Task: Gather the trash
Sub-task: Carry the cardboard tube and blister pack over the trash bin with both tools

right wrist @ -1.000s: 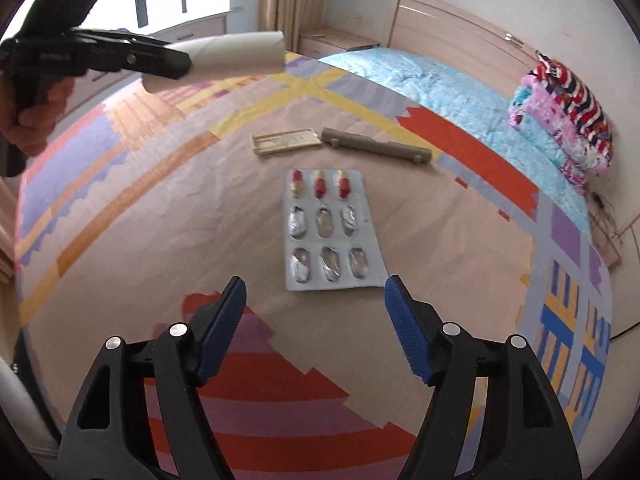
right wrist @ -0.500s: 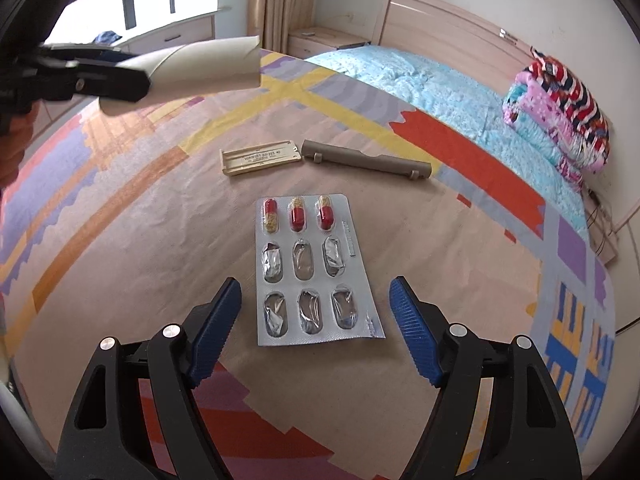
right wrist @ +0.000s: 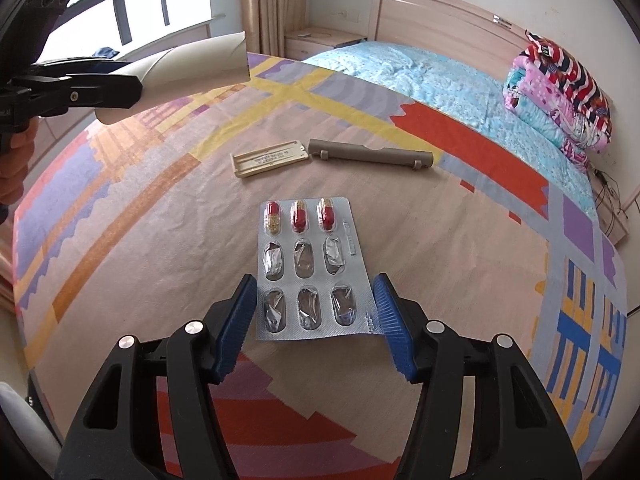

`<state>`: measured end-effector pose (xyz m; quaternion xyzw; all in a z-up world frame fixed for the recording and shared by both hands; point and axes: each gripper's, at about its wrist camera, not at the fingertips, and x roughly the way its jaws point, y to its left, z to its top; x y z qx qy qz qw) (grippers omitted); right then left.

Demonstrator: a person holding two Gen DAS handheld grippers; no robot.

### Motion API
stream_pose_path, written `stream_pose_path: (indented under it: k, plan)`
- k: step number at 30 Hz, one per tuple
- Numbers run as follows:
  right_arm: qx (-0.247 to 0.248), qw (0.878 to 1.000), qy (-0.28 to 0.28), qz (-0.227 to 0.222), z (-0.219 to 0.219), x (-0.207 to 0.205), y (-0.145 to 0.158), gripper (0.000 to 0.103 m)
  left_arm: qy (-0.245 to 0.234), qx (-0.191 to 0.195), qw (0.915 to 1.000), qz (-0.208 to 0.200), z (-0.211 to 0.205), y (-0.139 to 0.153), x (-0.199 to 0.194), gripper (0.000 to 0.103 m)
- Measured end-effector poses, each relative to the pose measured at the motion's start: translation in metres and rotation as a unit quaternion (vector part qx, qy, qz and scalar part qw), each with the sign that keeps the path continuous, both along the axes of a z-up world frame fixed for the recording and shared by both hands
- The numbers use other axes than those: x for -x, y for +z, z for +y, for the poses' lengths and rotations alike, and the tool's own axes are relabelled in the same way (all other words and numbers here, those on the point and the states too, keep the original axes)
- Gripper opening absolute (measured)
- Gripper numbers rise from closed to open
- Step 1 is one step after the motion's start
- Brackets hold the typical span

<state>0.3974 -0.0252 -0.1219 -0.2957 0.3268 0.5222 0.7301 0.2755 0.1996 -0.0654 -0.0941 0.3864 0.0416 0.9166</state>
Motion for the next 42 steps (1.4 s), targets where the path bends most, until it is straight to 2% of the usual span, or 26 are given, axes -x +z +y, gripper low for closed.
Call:
stream_pose_path:
  k: [6, 14, 18, 23, 32, 38, 42]
  plan:
    - [-0.005, 1.0, 0.004, -0.008, -0.014, 0.019, 0.009, 0.059, -0.001, -0.019, 0.9998, -0.002, -0.011, 0.006, 0.015, 0.057]
    - [-0.019, 1.0, 0.006, -0.022, -0.048, 0.057, 0.028, 0.059, -0.001, -0.024, 0.9997, -0.007, -0.027, 0.012, 0.044, 0.057]
    - [-0.016, 0.999, 0.007, -0.046, -0.063, 0.08, 0.034, 0.059, -0.001, -0.019, 0.9998, -0.01, -0.038, 0.017, 0.061, 0.057]
    - [-0.027, 0.999, 0.003, -0.045, -0.085, 0.105, 0.043, 0.059, -0.011, -0.049, 0.9983, -0.029, -0.066, 0.027, 0.099, 0.057]
    - [-0.037, 0.998, 0.005, -0.045, -0.128, 0.161, 0.043, 0.059, -0.011, -0.075, 0.9961, -0.046, -0.106, 0.034, 0.156, 0.057]
    - [-0.044, 0.998, 0.01, -0.037, -0.151, 0.197, 0.036, 0.059, -0.015, -0.077, 0.9958, -0.047, -0.132, 0.022, 0.187, 0.057]
    - [-0.043, 0.999, 0.014, -0.027, -0.161, 0.217, 0.028, 0.059, -0.019, -0.064, 0.9972, -0.034, -0.148, 0.004, 0.207, 0.057]
